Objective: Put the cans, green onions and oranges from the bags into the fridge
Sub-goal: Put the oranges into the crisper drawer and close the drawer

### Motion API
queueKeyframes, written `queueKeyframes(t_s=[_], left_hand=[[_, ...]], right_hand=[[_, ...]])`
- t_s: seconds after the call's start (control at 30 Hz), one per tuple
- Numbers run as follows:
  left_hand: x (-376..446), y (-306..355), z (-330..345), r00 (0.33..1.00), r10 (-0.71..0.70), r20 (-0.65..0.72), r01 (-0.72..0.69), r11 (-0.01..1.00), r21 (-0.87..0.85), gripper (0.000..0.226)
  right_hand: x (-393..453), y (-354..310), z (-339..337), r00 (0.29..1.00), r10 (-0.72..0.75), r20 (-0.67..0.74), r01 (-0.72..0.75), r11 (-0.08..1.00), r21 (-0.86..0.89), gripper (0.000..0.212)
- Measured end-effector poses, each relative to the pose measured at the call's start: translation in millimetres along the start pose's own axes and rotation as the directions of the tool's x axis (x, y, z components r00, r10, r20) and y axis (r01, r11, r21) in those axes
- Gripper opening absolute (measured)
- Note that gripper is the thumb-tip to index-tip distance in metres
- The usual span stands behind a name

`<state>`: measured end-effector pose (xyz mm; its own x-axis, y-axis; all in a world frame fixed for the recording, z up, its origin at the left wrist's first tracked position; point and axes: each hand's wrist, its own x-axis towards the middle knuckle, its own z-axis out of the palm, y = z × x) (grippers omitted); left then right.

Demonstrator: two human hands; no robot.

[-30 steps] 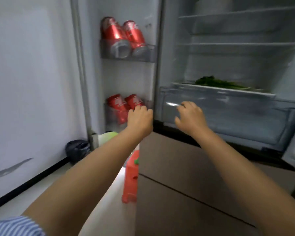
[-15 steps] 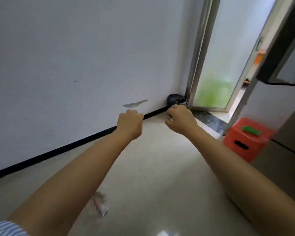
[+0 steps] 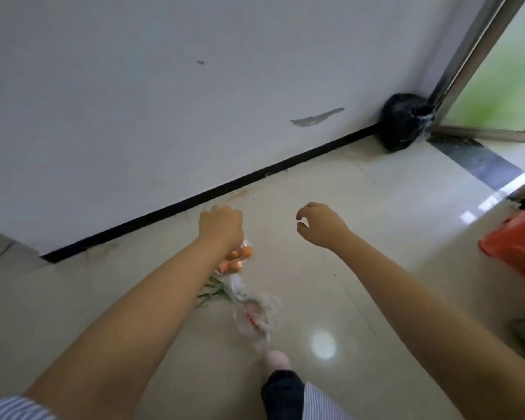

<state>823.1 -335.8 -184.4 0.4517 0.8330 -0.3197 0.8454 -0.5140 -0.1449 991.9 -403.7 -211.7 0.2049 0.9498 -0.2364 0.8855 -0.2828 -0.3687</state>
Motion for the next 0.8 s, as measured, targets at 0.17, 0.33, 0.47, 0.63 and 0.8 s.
queueKeyframes(t_s=[0.17,0.33,0.47,0.63,0.8], left_hand=[[54.7,-80.6,38.8,0.985,0.043,0.168,-0.04,0.999,-0.019,0.034],[113.0,-145.1,76.0,0.962,0.17,0.213,-0.165,0.985,-0.041,0.031],[155.7,-198.2,99.2,0.909,0.349,0.229,-0.349,0.936,-0.042,0.033],[183.1,-244.2,111.3,0.824,0.489,0.287,-0.501,0.865,-0.036,0.036],[205.6,-255.6,124.8,0.753,0.572,0.325,-0.614,0.789,0.034,0.034]], right_hand=[[58.5,-45.8,58.9,0.981,0.08,0.176,-0.084,0.996,0.012,0.032],[99.6,-81.5,111.3,0.939,0.251,0.236,-0.264,0.964,0.027,0.033],[120.1,-129.4,150.0,0.867,0.457,0.198,-0.483,0.869,0.111,0.033],[118.4,-195.4,207.1,0.755,0.601,0.263,-0.654,0.721,0.229,0.033],[106.3,-217.6,247.8,0.634,0.693,0.342,-0.773,0.556,0.307,0.032]])
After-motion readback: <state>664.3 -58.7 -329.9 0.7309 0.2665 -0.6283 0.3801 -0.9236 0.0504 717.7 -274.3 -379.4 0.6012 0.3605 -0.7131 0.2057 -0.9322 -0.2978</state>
